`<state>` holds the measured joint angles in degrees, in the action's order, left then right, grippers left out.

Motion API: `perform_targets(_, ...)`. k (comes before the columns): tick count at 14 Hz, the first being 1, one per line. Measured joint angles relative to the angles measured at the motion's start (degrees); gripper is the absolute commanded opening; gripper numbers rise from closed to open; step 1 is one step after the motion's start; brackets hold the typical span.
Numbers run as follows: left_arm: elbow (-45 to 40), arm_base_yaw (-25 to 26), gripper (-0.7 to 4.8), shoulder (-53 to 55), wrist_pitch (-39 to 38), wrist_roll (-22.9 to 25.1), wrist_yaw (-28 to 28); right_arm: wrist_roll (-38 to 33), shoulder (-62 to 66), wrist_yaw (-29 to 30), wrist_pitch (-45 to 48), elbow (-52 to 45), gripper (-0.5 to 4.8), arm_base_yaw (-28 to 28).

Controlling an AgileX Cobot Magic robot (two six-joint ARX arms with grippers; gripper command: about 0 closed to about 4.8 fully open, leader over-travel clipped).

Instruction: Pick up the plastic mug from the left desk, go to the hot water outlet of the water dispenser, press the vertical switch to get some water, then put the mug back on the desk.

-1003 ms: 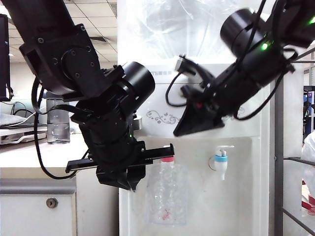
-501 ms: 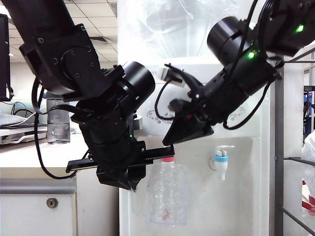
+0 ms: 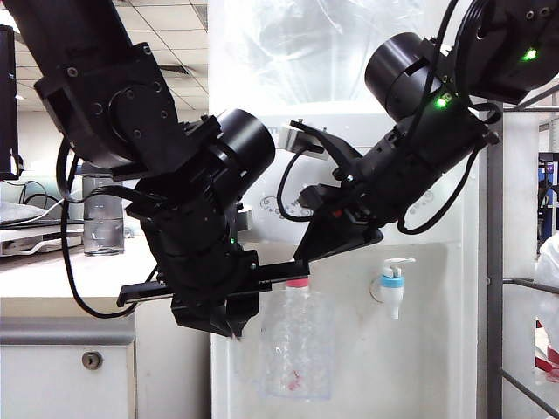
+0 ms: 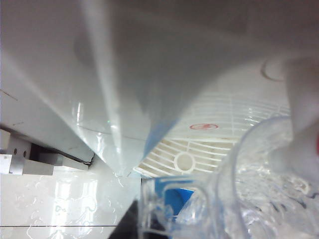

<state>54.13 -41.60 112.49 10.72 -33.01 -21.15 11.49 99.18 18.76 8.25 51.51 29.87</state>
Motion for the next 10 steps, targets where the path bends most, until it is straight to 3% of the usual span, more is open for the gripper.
perform_targets(4, 0.00, 0.00, -0.05, 0.00, 0.02, 0.00, -0.02, 0.15, -0.61, 3.17, 0.63, -0.02, -0.08, 0.46)
perform_targets(10, 0.00, 0.00, -0.05, 0.00, 0.09, 0.00, 0.02, 0.85, -2.03, -0.76, 0.90, -0.04, -0.08, 0.59)
